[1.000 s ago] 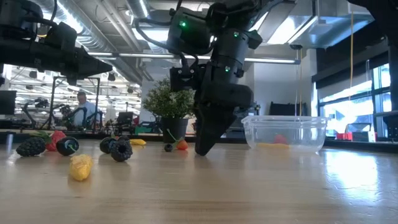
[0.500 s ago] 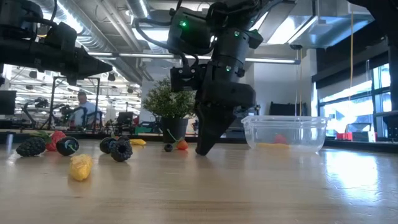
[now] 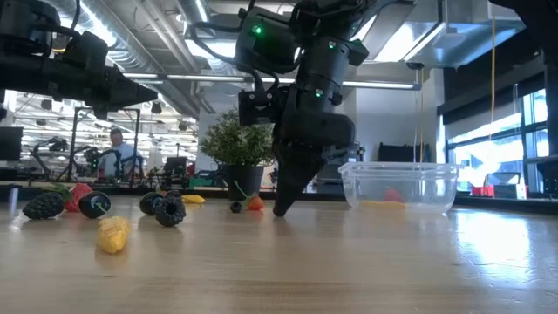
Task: Pick and placing Produce into tupperware
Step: Put the right blueberry into the transparent bin
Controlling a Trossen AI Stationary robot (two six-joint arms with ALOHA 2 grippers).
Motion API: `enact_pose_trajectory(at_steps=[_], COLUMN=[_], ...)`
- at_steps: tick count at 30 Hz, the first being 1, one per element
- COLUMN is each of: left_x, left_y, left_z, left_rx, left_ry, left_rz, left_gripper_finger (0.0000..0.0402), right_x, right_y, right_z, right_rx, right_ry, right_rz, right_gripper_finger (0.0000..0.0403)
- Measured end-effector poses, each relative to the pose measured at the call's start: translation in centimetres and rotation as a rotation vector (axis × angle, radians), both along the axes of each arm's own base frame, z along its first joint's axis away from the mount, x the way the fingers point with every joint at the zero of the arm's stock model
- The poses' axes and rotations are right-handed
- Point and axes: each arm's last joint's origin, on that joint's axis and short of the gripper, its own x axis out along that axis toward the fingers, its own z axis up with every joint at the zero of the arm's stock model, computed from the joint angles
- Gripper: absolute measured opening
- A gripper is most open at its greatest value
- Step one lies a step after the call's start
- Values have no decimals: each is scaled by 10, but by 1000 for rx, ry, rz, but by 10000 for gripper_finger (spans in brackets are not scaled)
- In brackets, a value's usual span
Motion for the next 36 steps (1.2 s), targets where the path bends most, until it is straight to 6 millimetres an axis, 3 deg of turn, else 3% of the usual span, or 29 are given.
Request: enact_pose_trajectory(at_steps=[12, 23, 36], left_x=[0, 0, 0], left_y=[0, 0, 0], left_z=[0, 0, 0], left_rx=[0, 0, 0], left_ry=[0, 0, 0], left_rz=[0, 0, 0], left_gripper_finger=[0, 0, 0], right_x=[0, 1, 3], right_y=[0, 0, 1], right_z=[1, -1, -6], right_rx=[2, 11, 13], right_ry=[-3, -1, -16], right_rz=[-6, -19, -19], right_gripper_finger=[5, 58, 77])
